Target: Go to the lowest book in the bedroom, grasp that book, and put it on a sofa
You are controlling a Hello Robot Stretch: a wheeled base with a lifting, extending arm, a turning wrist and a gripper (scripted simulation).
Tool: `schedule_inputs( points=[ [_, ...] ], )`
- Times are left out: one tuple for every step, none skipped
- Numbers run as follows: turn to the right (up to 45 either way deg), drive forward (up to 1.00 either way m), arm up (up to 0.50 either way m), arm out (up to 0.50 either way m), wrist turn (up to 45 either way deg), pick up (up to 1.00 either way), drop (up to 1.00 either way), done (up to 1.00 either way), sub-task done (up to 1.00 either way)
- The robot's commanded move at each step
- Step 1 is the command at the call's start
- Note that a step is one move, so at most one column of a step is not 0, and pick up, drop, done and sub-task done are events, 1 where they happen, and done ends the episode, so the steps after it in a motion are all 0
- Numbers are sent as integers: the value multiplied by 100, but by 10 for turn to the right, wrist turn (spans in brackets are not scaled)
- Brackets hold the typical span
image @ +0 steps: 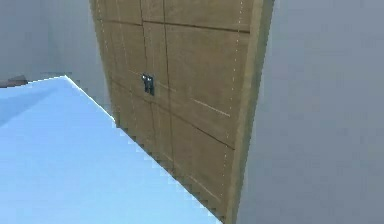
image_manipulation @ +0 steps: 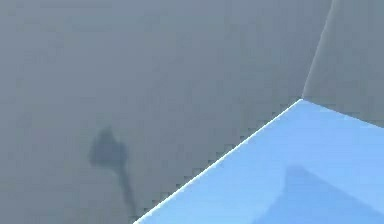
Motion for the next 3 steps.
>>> schedule_inputs(
  points=[
    [-360,0,0,0,0,0,0,0,0],
    [0,50,0,0,0,0,0,0,0],
    [-450,0,0,0,0,0,0,0,0]
  ],
)
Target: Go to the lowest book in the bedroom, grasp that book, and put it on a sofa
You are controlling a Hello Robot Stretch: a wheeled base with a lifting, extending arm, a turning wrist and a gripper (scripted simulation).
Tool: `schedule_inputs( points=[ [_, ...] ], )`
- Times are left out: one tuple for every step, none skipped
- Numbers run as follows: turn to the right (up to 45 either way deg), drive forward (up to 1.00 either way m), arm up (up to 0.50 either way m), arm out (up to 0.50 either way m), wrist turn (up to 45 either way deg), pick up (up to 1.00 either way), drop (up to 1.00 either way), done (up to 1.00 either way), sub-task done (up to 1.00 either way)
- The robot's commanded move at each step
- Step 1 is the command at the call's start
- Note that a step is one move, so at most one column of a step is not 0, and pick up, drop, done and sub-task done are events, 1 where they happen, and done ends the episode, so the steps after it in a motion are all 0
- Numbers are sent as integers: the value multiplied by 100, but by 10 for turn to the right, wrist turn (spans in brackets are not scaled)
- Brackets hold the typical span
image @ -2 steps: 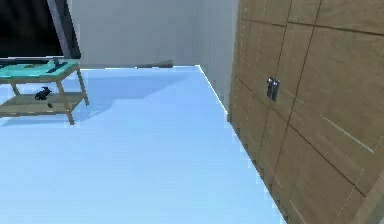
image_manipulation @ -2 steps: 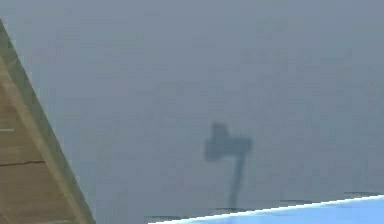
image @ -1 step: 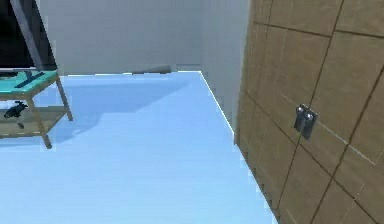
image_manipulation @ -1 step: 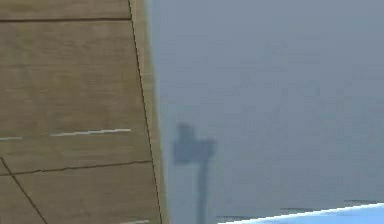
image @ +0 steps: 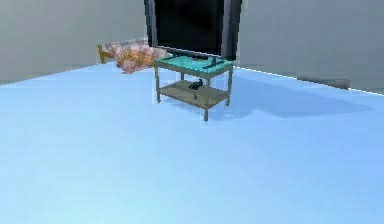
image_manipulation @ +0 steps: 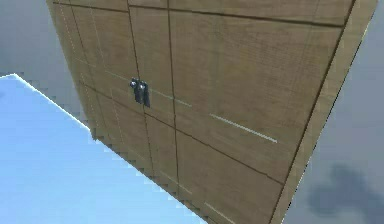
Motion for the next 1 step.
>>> schedule_inputs(
  points=[
    [-30,0,0,0,0,0,0,0,0]
  ],
)
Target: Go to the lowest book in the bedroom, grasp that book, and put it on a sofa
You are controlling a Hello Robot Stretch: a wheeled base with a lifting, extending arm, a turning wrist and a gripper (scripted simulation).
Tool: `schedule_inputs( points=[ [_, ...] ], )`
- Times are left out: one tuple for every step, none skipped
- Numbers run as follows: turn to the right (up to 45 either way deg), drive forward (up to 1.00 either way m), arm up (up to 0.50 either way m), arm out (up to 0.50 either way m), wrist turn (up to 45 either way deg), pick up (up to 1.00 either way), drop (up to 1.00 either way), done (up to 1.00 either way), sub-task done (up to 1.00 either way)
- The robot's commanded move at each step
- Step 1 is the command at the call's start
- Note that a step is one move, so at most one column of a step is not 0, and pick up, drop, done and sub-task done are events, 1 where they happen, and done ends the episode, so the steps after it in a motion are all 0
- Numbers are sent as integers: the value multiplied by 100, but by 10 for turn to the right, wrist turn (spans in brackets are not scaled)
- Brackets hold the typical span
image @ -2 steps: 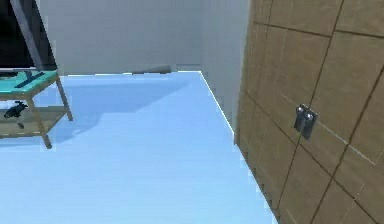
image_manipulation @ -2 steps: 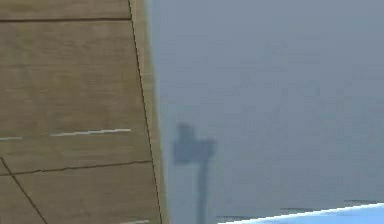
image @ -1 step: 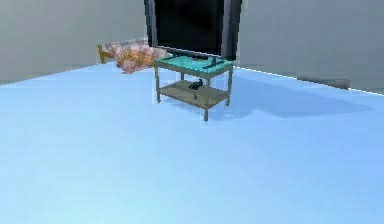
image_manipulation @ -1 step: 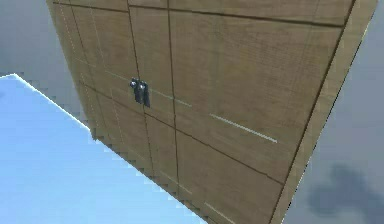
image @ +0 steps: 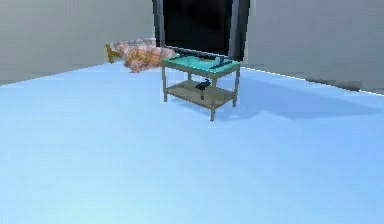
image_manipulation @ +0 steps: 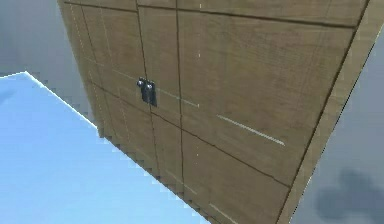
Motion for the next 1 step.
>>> schedule_inputs(
  points=[
    [-30,0,0,0,0,0,0,0,0]
  ],
)
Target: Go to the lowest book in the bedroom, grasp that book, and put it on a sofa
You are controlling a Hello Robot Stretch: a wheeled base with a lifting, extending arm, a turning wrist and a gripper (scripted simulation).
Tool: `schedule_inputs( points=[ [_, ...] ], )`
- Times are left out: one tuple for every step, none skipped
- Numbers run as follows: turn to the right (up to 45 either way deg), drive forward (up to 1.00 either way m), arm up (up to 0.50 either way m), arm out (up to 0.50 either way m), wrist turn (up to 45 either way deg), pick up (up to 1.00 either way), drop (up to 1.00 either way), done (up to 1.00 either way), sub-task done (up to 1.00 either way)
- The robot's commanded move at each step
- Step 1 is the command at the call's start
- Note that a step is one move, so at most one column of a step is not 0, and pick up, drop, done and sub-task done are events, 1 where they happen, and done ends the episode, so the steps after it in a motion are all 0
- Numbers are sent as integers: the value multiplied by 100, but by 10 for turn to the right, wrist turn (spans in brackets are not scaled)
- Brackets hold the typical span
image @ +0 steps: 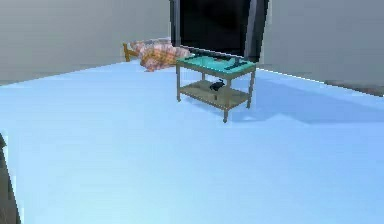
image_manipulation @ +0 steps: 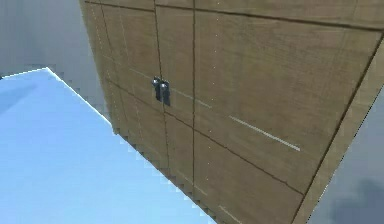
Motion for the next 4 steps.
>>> schedule_inputs(
  points=[
    [0,50,0,0,0,0,0,0,0],
    [-210,0,0,0,0,0,0,0,0],
    [0,100,0,0,0,0,0,0,0],
    [0,100,0,0,0,0,0,0,0]
  ],
)
